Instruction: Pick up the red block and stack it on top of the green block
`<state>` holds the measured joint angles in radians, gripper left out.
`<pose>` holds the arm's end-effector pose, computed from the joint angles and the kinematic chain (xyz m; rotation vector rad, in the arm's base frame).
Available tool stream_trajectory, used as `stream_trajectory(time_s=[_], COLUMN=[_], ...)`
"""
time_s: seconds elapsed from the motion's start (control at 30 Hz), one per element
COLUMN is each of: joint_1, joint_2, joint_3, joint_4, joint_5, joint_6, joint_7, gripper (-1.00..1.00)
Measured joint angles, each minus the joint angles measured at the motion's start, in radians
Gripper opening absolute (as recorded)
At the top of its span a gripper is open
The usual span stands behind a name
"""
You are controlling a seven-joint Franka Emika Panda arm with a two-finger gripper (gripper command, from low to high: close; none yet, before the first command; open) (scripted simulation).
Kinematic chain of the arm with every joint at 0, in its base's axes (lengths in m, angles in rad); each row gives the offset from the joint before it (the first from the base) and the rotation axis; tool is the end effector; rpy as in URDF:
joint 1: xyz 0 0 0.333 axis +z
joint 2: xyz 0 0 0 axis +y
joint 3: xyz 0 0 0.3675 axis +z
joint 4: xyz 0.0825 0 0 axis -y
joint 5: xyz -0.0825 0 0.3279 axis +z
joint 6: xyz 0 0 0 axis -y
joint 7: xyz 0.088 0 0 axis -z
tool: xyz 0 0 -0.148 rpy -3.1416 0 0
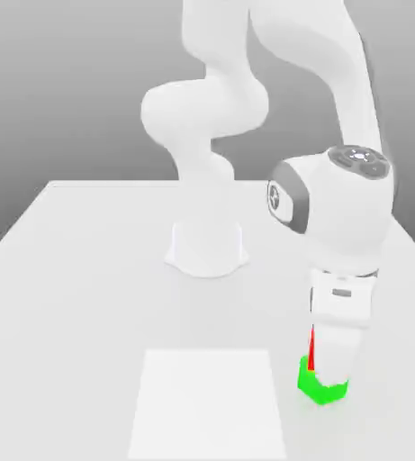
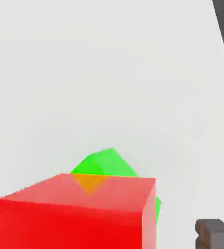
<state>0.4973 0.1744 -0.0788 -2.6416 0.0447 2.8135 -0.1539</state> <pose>0.3808 0.1669 0.2483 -3.0310 -0.8246 0.0028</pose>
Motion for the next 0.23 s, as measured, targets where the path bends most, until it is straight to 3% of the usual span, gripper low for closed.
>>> stream_trajectory(time_s=[0.07, 0.23], joint_1=[-0.001, -0.001], joint_2=[0.002, -0.152], joint_3=[0.0, -0.008], joint_4=[0.0, -0.007], joint_5=[0.0, -0.039], joint_6=[0.003, -0.143], joint_7=[0.0, 0.028], gripper=[1.0, 1.0])
